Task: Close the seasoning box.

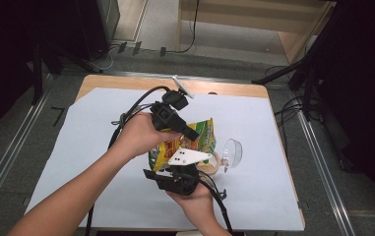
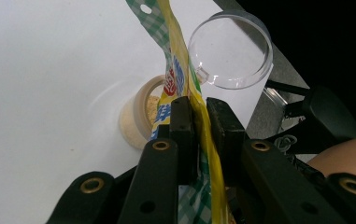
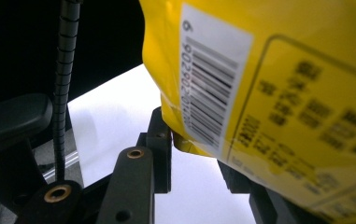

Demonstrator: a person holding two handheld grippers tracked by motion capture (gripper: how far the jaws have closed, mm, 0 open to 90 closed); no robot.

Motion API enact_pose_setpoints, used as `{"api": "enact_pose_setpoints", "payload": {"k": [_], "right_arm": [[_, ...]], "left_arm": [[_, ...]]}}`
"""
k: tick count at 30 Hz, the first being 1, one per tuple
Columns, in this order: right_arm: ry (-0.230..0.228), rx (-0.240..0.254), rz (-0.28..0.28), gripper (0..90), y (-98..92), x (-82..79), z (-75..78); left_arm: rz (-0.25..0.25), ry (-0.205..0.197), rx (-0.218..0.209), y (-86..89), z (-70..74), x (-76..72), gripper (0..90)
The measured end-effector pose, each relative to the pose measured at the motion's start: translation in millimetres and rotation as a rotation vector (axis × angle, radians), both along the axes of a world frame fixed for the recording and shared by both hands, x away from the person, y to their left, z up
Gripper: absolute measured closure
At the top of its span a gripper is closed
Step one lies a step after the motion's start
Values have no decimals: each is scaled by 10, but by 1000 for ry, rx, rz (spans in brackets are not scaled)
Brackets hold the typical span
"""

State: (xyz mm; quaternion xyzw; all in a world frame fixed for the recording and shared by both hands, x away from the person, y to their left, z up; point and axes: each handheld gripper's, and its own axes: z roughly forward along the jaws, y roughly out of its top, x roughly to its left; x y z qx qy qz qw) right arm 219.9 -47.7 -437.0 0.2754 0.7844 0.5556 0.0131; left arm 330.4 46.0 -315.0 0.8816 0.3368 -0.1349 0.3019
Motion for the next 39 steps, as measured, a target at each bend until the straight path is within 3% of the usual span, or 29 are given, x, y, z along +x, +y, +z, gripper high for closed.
{"api": "enact_pose_setpoints", "payload": {"k": [6, 11, 20, 26, 32, 39], "right_arm": [[15, 19, 9, 701, -5, -4, 11], [5, 31, 17, 702, -17, -17, 37], [0, 38, 24, 701, -11, -33, 70], [0, 34, 25, 702, -2, -33, 62], [-10, 0, 24, 702, -9, -2, 33], [-10, 4, 30, 703, -10, 3, 31]], "left_arm": [[2, -33, 42, -34, 4, -5, 819], [6, -1, 18, -10, -2, 55, 820], [19, 19, 2, 54, -6, 111, 831], [13, 8, 10, 36, 5, 78, 835], [14, 1, 5, 48, -6, 68, 836], [13, 0, 5, 53, -1, 67, 835]]}}
